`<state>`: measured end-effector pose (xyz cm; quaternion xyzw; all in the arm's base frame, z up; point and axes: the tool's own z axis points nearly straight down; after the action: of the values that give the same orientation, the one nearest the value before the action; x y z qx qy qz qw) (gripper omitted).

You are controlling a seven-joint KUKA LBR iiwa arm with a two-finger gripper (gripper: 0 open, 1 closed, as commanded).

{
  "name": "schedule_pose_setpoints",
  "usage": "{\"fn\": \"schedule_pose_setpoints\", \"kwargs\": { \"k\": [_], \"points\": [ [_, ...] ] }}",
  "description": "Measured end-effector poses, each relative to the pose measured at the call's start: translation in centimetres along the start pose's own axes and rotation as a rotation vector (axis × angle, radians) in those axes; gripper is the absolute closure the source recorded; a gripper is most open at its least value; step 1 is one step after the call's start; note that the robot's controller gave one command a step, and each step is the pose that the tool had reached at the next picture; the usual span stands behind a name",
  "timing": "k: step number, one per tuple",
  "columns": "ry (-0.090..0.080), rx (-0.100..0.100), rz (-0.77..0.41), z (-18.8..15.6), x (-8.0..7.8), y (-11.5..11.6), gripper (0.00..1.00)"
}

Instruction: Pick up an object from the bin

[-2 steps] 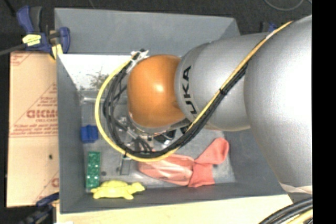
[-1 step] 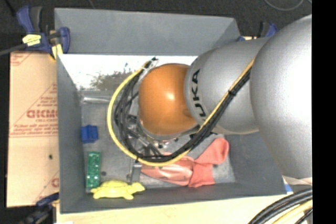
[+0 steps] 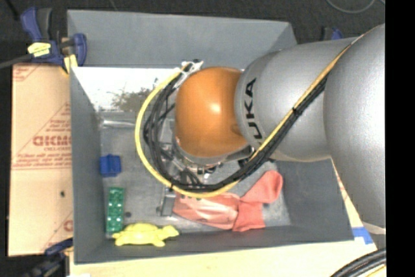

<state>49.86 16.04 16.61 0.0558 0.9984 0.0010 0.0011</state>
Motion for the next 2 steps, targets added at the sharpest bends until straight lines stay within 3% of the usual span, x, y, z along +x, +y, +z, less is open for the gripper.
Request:
{"fn": "schedule_pose_setpoints", "kwargs": {
  "k": [1, 2],
  "points": [
    [0.002, 0.002, 0.282, 0.3, 0.6, -1.1, 0.0],
    [0.0, 0.0, 0.073, 1.8, 0.6, -7.4, 1.0]
  ]
}}
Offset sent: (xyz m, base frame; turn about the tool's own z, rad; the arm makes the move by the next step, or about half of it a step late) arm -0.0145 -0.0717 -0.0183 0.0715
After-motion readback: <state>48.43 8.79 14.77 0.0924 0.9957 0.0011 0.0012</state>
